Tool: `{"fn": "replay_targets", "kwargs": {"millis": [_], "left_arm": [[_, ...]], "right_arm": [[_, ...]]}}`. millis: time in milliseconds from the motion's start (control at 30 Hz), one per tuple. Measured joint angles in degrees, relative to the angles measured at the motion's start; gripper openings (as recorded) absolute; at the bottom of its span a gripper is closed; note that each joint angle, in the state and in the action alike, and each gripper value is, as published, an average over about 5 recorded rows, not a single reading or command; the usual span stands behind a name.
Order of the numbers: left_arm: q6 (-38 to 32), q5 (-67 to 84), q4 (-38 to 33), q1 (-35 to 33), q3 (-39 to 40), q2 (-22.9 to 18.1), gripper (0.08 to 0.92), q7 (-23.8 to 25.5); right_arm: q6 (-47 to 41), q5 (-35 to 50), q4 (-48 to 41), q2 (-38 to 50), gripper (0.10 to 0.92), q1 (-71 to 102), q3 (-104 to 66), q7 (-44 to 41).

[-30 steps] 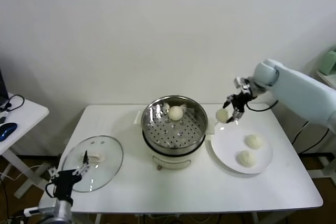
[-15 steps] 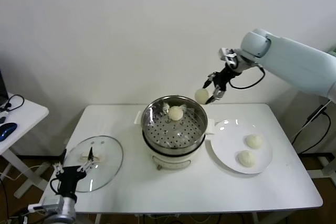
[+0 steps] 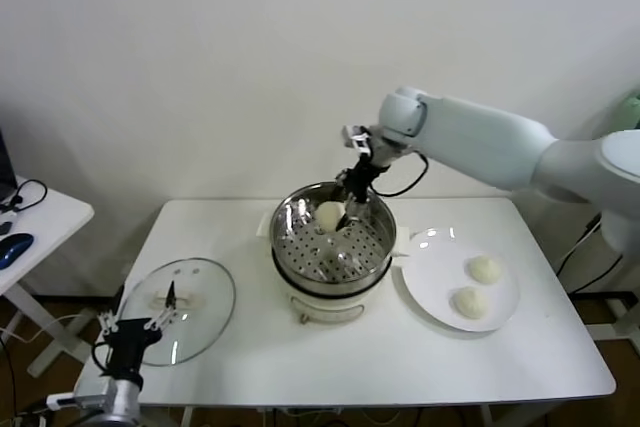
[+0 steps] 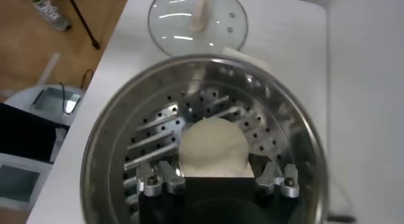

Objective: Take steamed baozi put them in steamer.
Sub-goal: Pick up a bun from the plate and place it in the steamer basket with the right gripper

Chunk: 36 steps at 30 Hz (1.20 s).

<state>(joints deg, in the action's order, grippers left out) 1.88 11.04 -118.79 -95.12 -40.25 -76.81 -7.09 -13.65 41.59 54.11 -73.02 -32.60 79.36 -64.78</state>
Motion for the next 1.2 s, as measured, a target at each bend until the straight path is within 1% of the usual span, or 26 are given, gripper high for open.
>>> {"fn": "replay_targets", "kwargs": {"millis": [367, 1067, 1133, 1200], "left_arm": [[-0.14, 0.08, -0.11, -0.26, -0.22, -0.03, 0.823, 0.14], [0.20, -0.01, -0.15, 0.12, -0.12, 0.02, 0.823, 0.32], [0.16, -0.01, -0.08, 0.03, -0.13, 0.01, 0.823, 0.29], [0.13, 0.00, -0.06, -0.06, -0.13, -0.02, 0.823, 0.27]], "right_arm": [[0.21, -2.41, -3.86, -5.07, 0.746, 3.17, -0.07, 0.15], [1.06, -6.64, -6.64, -7.39, 0.747, 6.25, -0.92, 0.24], [1.15, -6.81, -6.76, -7.44, 0.752, 6.32, -1.05, 0.32], [1.31, -6.92, -6.80, -7.47, 0.774, 6.36, -1.16, 0.46]]}}
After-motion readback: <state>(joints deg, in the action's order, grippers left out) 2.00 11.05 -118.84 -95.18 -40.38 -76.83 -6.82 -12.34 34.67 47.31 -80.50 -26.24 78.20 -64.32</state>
